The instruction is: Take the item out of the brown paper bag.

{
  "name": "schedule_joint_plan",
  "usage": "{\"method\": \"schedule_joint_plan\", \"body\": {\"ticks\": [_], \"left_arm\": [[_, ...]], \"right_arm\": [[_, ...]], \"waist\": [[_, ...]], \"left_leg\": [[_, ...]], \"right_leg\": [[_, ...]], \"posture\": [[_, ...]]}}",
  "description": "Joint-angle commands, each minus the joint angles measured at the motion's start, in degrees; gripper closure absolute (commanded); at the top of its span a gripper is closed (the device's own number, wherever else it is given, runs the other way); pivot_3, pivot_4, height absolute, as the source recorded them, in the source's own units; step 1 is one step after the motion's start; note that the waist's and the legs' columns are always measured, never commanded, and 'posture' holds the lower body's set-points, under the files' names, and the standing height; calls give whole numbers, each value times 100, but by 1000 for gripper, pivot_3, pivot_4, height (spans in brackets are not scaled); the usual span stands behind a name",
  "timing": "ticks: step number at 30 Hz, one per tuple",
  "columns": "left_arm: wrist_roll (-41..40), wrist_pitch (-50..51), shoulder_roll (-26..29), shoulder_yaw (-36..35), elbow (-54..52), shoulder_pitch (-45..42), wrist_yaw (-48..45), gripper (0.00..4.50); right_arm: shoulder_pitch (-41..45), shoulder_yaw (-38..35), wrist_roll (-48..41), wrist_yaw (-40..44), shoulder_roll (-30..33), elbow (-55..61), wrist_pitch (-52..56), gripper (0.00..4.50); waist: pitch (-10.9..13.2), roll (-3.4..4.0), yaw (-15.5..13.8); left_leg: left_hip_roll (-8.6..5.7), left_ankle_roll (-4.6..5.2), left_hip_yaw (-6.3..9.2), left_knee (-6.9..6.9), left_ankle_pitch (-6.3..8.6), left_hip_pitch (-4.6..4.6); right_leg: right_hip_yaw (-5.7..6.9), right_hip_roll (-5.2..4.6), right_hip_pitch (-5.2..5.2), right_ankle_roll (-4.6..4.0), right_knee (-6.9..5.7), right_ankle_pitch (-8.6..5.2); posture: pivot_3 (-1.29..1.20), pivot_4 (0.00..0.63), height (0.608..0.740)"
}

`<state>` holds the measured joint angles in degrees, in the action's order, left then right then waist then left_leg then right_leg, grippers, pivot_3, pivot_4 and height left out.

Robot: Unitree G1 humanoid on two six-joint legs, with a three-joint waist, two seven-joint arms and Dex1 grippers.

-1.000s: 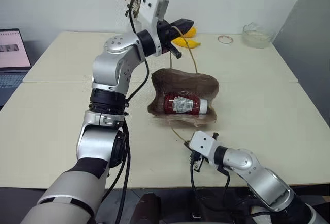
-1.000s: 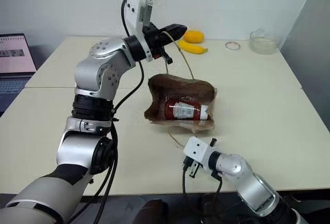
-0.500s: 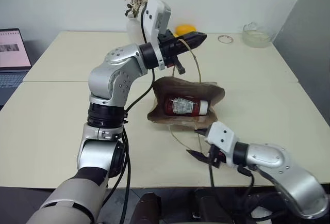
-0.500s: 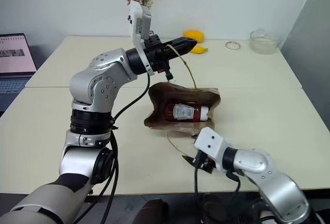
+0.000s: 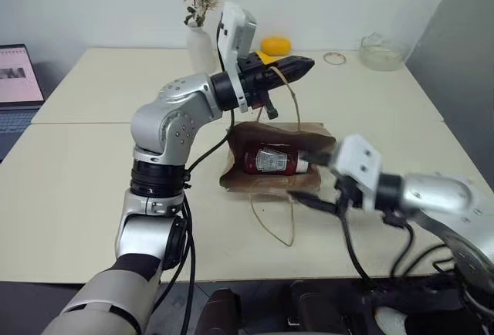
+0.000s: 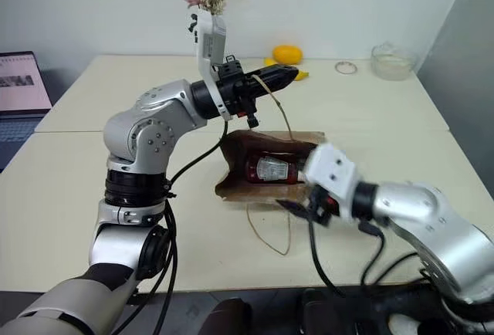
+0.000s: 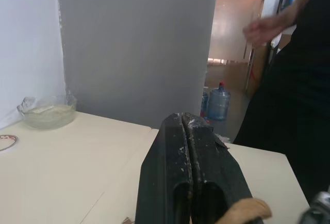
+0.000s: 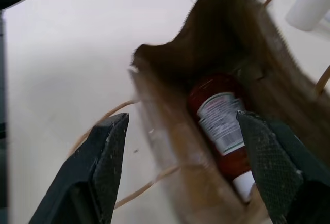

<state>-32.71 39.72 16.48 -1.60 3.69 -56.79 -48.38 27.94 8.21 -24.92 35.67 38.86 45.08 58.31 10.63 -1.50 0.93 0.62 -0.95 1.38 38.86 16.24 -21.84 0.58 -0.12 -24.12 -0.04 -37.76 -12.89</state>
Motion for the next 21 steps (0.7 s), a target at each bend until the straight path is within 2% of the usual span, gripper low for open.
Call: {"method": "schedule_joint_plan", "body": {"ticks": [1,2,3,5,9,12,21], "left_arm": [[-100,-51,91,-90,-272,-63,11,4500],[-106,-51,103,-99,-286,-58,27,4500],[-108,-53,109,-104,-293,-58,42,4500],[-117,-41,144,-137,-350,-34,88,4500],[-131,-40,202,-168,-381,-12,132,4500],[-125,-62,262,-212,-333,-46,177,4500],[-209,3,353,-295,-408,-46,289,4500]], "right_arm": [[568,896,888,-348,-128,-807,-552,445],[699,1148,1139,-384,-146,-1057,-719,112],[800,1352,1358,-413,-169,-1277,-867,50],[1008,1844,1769,-442,-304,-1715,-1115,50],[1195,2366,2400,-302,-354,-2194,-1498,50],[1434,2928,2906,91,-262,-2547,-1802,50],[1972,3675,4279,564,-453,-3823,-2428,50]], "waist": [[0,0,13],[0,0,20],[0,0,20],[0,0,23],[0,0,21],[0,0,37],[0,0,60]], "left_leg": [[1,0,1,-1,0,-4],[2,0,0,-1,0,-5],[4,0,-1,-2,0,-7],[2,0,0,-2,0,-13],[2,0,-1,-2,0,-15],[1,0,-4,-2,0,-14],[3,0,1,0,0,-2]], "right_leg": [[-3,-1,-4,0,1,0],[-4,-4,-5,0,2,0],[-5,-5,-6,0,5,0],[-5,-9,-6,0,13,0],[-6,-13,-7,4,15,-3],[-8,-15,-8,5,15,-3],[-4,-12,-5,3,-3,-2]], "posture": [[0,150,740],[0,150,740],[0,150,740],[0,150,740],[0,150,740],[0,150,740],[0,150,740]]}}
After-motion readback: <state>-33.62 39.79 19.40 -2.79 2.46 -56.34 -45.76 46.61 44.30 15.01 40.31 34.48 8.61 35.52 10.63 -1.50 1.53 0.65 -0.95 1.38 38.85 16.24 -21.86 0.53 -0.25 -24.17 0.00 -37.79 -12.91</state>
